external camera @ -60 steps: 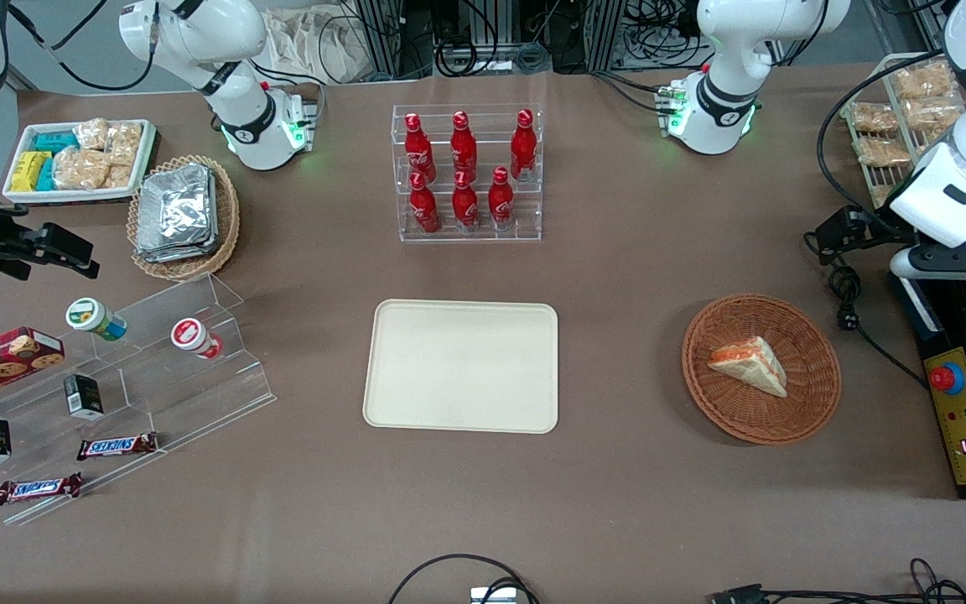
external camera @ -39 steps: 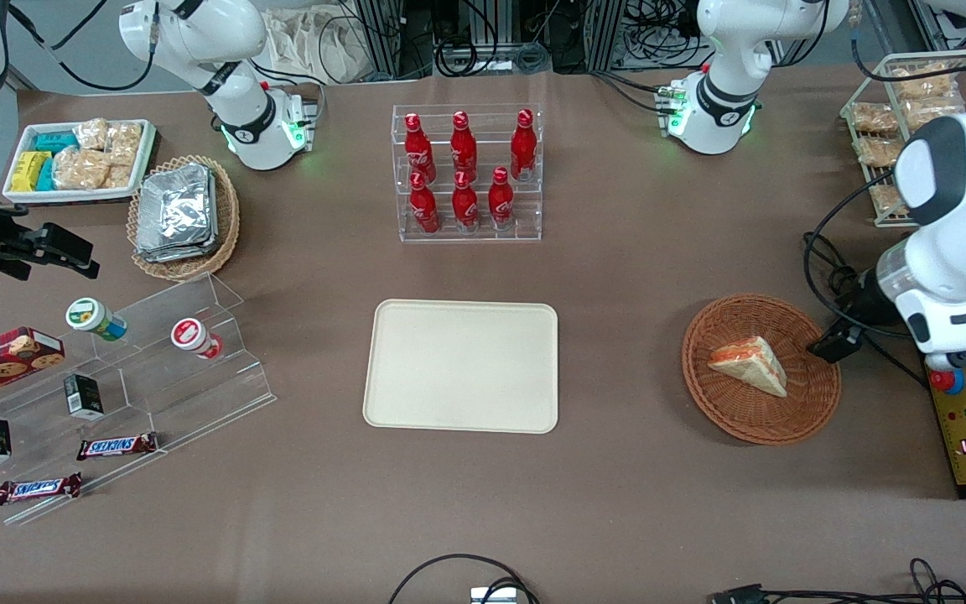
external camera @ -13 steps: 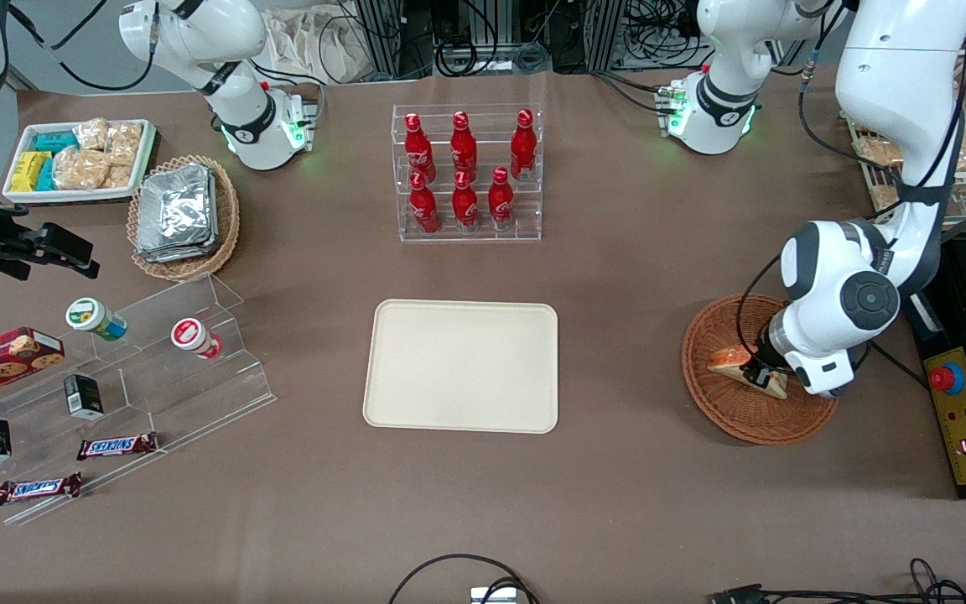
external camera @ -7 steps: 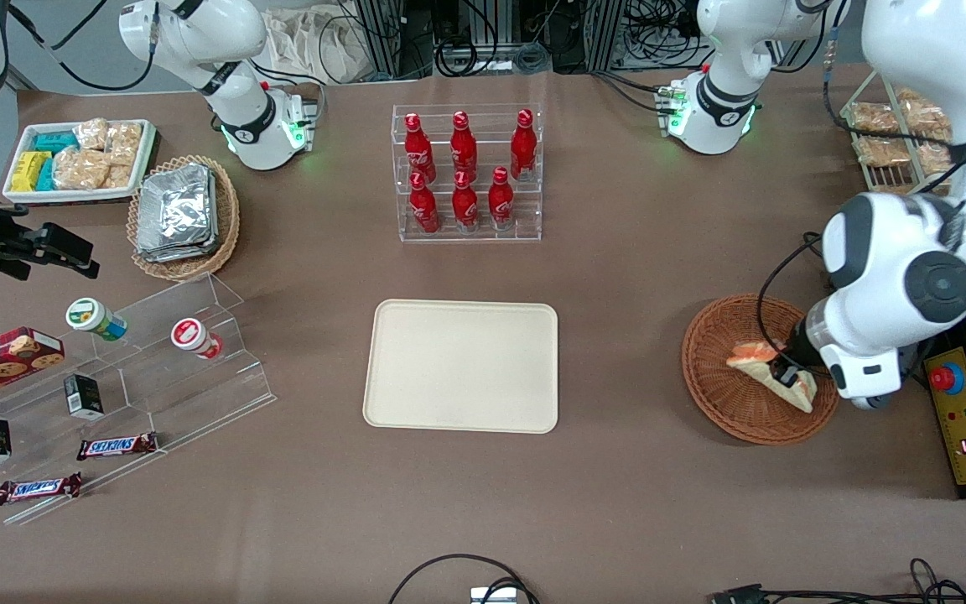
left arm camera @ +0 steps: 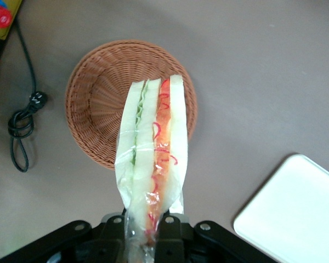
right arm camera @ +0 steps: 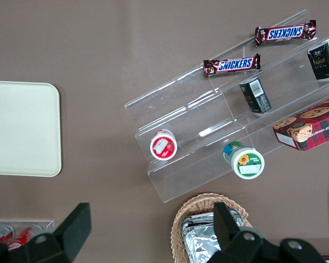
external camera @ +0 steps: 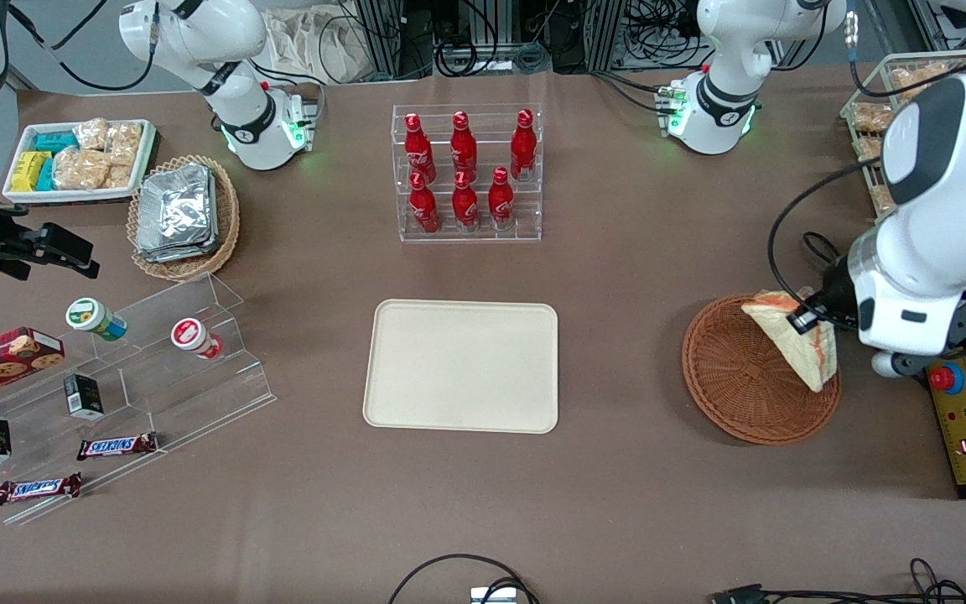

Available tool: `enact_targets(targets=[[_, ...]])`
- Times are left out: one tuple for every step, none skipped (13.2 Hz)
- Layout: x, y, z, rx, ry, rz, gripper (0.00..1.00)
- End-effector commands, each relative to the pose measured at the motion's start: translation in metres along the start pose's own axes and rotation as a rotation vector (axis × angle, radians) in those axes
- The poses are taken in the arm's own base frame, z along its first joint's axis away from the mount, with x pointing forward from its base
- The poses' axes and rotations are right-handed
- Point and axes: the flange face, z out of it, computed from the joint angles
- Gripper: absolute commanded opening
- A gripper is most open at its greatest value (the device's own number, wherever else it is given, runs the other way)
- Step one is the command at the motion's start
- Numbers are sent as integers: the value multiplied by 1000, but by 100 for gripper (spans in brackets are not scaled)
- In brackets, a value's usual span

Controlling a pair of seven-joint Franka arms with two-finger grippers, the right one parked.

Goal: Place sandwich from basket to tray
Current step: 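Lift the sandwich out of the basket with the left gripper, then carry the held sandwich over the cream tray with the left gripper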

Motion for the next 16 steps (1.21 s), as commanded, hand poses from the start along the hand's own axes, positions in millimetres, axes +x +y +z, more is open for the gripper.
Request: enact_targets(targets=[[-31,19,-15,5,9,89,0],[-50,36,-20,0,17,131,0],[-67,50,-22,-6,18,159,0],[-84,68,-21,-13,21,192,0],[-99,82,-21,-22,24,221,0],[-113,96,-22,-32,33,263,0],[-130,114,-18,-41,38,314,0],[-144,133,-9,-49,42,355,0],[-163,153,2,-46,53,400,0],[-176,173,23,-23,56,433,0],[-193,191,44,15,68,479,0],[-206,208,69,55,70,521,0],[-210,221,93,79,82,544,0],[-213,235,112,67,95,553,0],[-215,247,134,52,97,550,0],[-212,255,151,36,97,548,0]])
